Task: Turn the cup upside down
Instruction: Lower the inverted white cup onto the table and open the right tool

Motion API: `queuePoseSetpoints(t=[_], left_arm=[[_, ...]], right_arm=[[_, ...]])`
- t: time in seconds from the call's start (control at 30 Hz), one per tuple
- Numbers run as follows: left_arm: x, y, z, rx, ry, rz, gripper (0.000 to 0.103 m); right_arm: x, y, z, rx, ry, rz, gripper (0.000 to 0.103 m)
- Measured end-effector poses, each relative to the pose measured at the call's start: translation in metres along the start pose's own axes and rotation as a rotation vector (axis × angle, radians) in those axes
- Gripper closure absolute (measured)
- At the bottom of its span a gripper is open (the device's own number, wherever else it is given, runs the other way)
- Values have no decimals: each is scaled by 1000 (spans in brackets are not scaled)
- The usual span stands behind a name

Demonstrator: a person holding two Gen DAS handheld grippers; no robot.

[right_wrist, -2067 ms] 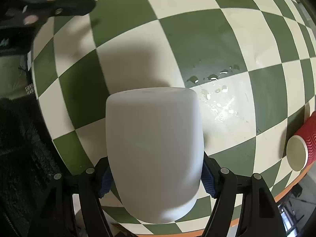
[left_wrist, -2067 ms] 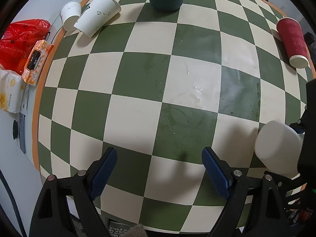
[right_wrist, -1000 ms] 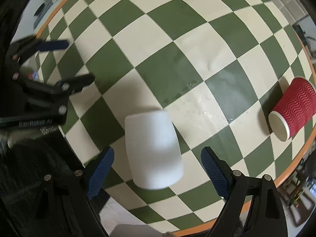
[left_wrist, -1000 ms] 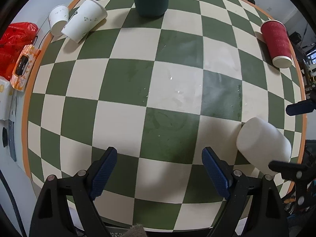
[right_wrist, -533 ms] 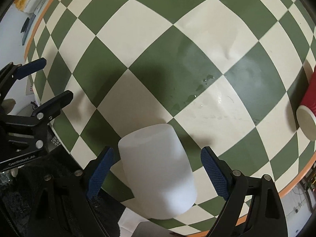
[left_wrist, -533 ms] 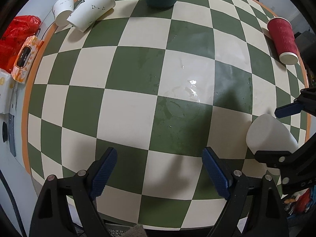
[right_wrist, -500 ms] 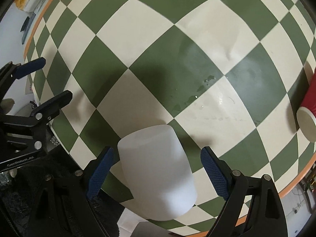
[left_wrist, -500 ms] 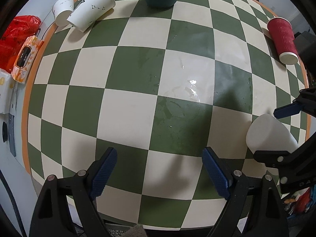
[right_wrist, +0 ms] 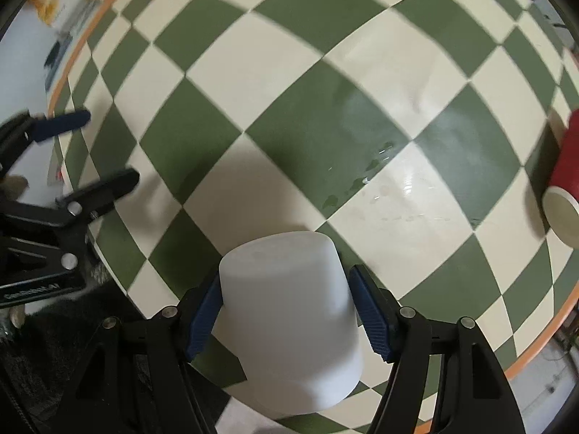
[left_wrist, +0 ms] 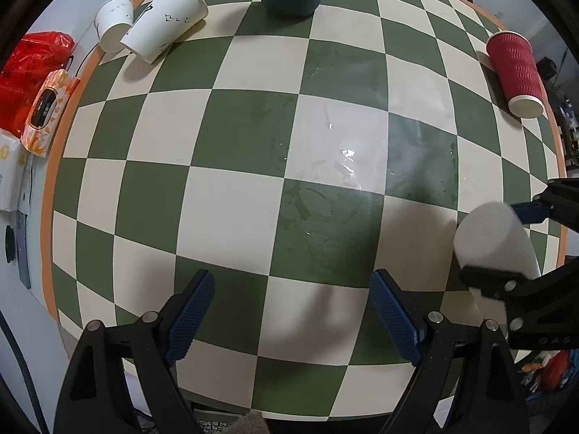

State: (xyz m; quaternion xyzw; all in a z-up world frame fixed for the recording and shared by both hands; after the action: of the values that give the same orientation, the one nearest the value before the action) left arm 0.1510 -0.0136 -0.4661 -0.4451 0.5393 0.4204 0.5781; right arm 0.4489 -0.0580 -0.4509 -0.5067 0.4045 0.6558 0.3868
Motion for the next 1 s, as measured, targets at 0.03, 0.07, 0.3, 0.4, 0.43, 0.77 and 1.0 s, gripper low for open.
queuePoseSetpoints(t=[0.03,0.07,0.3,0.4,0.43,0.77,1.0], left_arm=[[0,-1,0,-1,2,0,15],[1,-1,-1,-2,2,1,15],[0,-6,-6,2,1,1,15],[-1,-11,-9,10,-1,1,15],[0,-12,-10,12,-1,1,15],[9,-17,-16,7,5,16,15],[11,-17,-27,51,-9,15,15]], right_arm=[[-6,-1,-2,15,-7,-29,32],[-10,-1,-5,34,-15,-60,32],[-49,2,-30,182,-77,-293,32],[-67,1,-44,213,-85,-400,32],[-75,2,-47,221,-85,-442,32],[-80,11,-59,320,-114,-742,32],[-81,26,-52,304,-101,-803,32]])
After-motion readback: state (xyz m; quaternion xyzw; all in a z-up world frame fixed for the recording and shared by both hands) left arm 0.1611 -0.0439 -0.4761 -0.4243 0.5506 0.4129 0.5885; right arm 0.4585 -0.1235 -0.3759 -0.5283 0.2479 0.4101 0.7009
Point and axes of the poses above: each gripper's, at about its wrist camera, not at the fingertips, and x roughly the way its jaws point, z to its left, y to its underside, the point moved 10 cm from there along x, roughly the way its jaws point, and after that the axes turned 15 degrees about x, right-handed, at the moved point
